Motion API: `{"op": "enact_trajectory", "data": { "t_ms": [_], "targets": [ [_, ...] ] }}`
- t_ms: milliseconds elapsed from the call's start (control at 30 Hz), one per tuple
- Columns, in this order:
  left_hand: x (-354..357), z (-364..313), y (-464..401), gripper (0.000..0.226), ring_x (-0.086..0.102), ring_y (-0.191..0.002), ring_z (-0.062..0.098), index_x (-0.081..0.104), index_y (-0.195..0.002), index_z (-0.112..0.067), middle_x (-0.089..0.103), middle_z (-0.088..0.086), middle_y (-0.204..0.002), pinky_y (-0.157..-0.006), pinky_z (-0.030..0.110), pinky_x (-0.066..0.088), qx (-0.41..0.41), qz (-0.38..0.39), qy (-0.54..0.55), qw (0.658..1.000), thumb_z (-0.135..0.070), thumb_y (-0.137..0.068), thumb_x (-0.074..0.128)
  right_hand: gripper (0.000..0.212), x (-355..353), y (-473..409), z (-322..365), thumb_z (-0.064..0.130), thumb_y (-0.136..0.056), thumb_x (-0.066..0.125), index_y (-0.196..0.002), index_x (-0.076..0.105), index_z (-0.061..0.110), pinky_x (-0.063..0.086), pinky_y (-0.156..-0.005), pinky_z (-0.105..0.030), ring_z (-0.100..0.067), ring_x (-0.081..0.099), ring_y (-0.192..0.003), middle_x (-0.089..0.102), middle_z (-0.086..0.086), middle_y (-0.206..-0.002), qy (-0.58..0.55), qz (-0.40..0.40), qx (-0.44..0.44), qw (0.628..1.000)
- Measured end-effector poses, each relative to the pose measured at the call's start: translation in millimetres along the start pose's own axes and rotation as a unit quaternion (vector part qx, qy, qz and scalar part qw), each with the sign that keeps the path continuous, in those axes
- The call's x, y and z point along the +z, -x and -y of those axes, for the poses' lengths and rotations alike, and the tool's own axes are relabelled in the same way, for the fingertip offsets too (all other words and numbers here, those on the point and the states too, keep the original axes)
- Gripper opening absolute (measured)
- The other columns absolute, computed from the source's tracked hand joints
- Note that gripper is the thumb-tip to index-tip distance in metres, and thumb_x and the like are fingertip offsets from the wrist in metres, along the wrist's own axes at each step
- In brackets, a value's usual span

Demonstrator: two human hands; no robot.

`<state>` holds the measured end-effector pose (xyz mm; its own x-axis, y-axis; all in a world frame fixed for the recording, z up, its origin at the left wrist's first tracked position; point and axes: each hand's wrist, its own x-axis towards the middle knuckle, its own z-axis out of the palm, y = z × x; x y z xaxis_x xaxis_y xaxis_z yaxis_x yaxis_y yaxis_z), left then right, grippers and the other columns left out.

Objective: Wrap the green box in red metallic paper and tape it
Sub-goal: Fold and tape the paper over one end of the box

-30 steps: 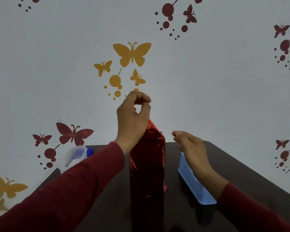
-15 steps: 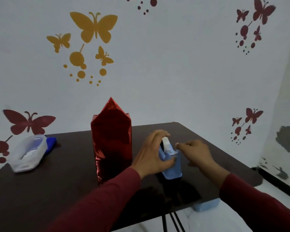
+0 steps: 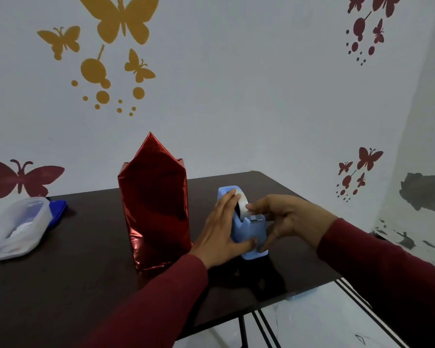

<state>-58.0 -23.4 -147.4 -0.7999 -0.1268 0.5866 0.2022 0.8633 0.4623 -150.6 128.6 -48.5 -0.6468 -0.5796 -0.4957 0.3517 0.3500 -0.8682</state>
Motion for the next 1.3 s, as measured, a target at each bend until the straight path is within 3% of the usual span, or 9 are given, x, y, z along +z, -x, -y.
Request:
{"op": "enact_trajectory", "data": {
  "t_ms": [133, 300, 467, 700, 867, 967, 1100, 1233, 1300],
  "targets": [
    [0, -1, 1, 0.112, 0.019, -0.153, 0.004, 0.012, -0.162, -0.025, 0.015, -0.011, -0.169, -0.124, 0.033, 0.027, 0.0, -0.002, -0.002, 1.0, -0.063, -0.079, 0.076, 0.01, 7, 12, -3, 0.016, -0.097, 0.067, -0.095, 0.073, 0.008, 0.03, -0.095, -0.088, -0.029, 0.048, -0.128, 0.063, -0.002, -0.117, -0.107, -0.015, -0.057, 0.993],
    [1, 2, 0, 0.11, 0.014, -0.154, 0.004, 0.016, -0.163, -0.026, 0.009, -0.016, -0.168, -0.124, 0.037, 0.028, 0.003, -0.002, -0.005, 1.0, -0.061, -0.08, 0.079, 0.023, 11, 15, -39, 0.011, -0.089, 0.072, -0.106, 0.074, -0.004, 0.058, -0.071, -0.046, -0.033, 0.073, -0.094, 0.076, -0.02, -0.111, -0.181, -0.046, -0.161, 0.969],
    [0, 0, 1, 0.105, 0.008, -0.156, 0.008, 0.014, -0.162, -0.037, -0.002, -0.017, -0.169, -0.123, 0.042, 0.029, 0.0, 0.015, -0.023, 1.0, -0.069, -0.079, 0.069, 0.012, 12, 31, -71, 0.002, -0.095, 0.066, -0.102, 0.075, -0.003, 0.063, -0.06, -0.041, -0.027, 0.079, -0.081, 0.079, -0.019, -0.101, -0.193, -0.05, -0.212, 0.957],
    [-1, -2, 2, 0.113, 0.014, -0.156, 0.017, 0.009, -0.161, -0.041, -0.004, -0.013, -0.169, -0.117, 0.051, 0.038, 0.001, 0.019, -0.017, 1.0, -0.066, -0.073, 0.076, 0.012, 6, 25, -82, 0.008, -0.095, 0.071, -0.105, 0.078, 0.004, 0.065, -0.074, -0.042, -0.029, 0.078, -0.094, 0.08, -0.01, -0.102, -0.129, -0.05, -0.242, 0.96],
    [-2, 2, 4, 0.119, 0.001, -0.159, 0.02, -0.001, -0.154, -0.058, -0.008, -0.013, -0.17, -0.118, 0.062, 0.031, 0.021, 0.034, -0.01, 0.999, -0.058, -0.07, 0.083, 0.018, -14, 11, -96, 0.004, -0.086, 0.078, -0.07, 0.075, -0.005, 0.062, -0.075, -0.025, -0.011, 0.069, -0.108, 0.068, 0.02, -0.127, 0.076, -0.094, -0.282, 0.952],
    [-2, 0, 5, 0.09, -0.001, -0.159, 0.028, 0.026, -0.156, -0.043, 0.007, -0.002, -0.17, -0.12, 0.065, 0.022, 0.069, -0.04, 0.005, 0.997, -0.053, -0.078, 0.069, 0.021, -19, 10, -105, 0.004, -0.094, 0.069, -0.096, 0.072, -0.017, 0.064, -0.085, -0.04, -0.022, 0.073, -0.11, 0.073, 0.003, -0.129, -0.034, -0.036, -0.309, 0.95],
    [-2, -24, 8, 0.05, 0.029, -0.148, 0.023, 0.068, -0.127, -0.02, 0.039, 0.0, -0.152, -0.119, 0.047, 0.028, 0.165, -0.138, 0.036, 0.976, -0.048, -0.086, 0.064, 0.032, -10, 17, -111, 0.023, -0.103, 0.056, -0.113, 0.076, -0.001, 0.06, -0.094, -0.049, -0.016, 0.072, -0.112, 0.078, 0.003, -0.116, -0.075, -0.051, -0.369, 0.925],
    [3, -38, 8, 0.031, 0.035, -0.144, 0.027, 0.076, -0.112, -0.02, 0.048, 0.004, -0.147, -0.111, 0.055, 0.034, 0.193, -0.128, -0.017, 0.973, -0.04, -0.088, 0.075, 0.039, -12, 14, -117, 0.025, -0.106, 0.051, -0.101, 0.078, -0.002, 0.058, -0.094, -0.049, -0.006, 0.066, -0.12, 0.073, 0.013, -0.125, -0.084, -0.097, -0.405, 0.905],
    [4, -38, 7, 0.022, 0.035, -0.143, 0.027, 0.077, -0.103, -0.022, 0.05, 0.002, -0.146, -0.109, 0.057, 0.034, 0.182, -0.123, -0.019, 0.975, -0.037, -0.088, 0.077, 0.038, -13, 12, -119, 0.026, -0.106, 0.049, -0.113, 0.076, 0.0, 0.058, -0.097, -0.051, -0.004, 0.067, -0.118, 0.076, 0.011, -0.119, -0.072, -0.106, -0.415, 0.901]
  ]
}}
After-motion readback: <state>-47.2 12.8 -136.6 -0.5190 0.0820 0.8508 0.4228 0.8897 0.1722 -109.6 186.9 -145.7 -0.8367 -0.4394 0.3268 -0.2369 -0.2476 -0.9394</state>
